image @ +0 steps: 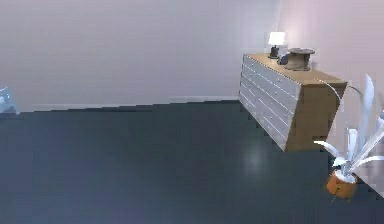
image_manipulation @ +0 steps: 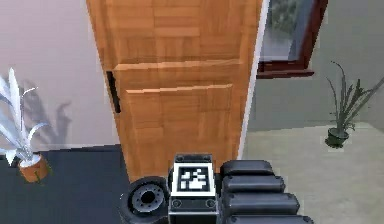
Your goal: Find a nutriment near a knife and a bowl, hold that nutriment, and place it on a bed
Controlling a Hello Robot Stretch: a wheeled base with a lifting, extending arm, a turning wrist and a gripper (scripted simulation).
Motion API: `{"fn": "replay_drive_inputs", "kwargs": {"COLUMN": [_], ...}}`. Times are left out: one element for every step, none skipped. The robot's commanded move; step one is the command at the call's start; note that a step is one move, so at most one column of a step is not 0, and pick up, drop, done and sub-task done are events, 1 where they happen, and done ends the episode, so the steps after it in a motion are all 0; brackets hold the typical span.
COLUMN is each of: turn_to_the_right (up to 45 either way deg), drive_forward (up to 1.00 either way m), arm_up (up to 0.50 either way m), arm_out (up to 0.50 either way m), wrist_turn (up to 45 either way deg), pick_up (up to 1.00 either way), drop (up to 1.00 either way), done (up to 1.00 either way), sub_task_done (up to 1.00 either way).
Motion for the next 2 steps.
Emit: {"fn": "replay_drive_inputs", "kwargs": {"turn_to_the_right": [0.0, -45.0], "drive_forward": [0.55, 0.00], "arm_up": [0.00, 0.00], "arm_out": [0.00, 0.00], "wrist_turn": [0.0, 0.0], "pick_up": [0.00, 0.00], "drop": [0.00, 0.00], "done": [0.00, 0.00], "sub_task_done": [0.00, 0.00]}}
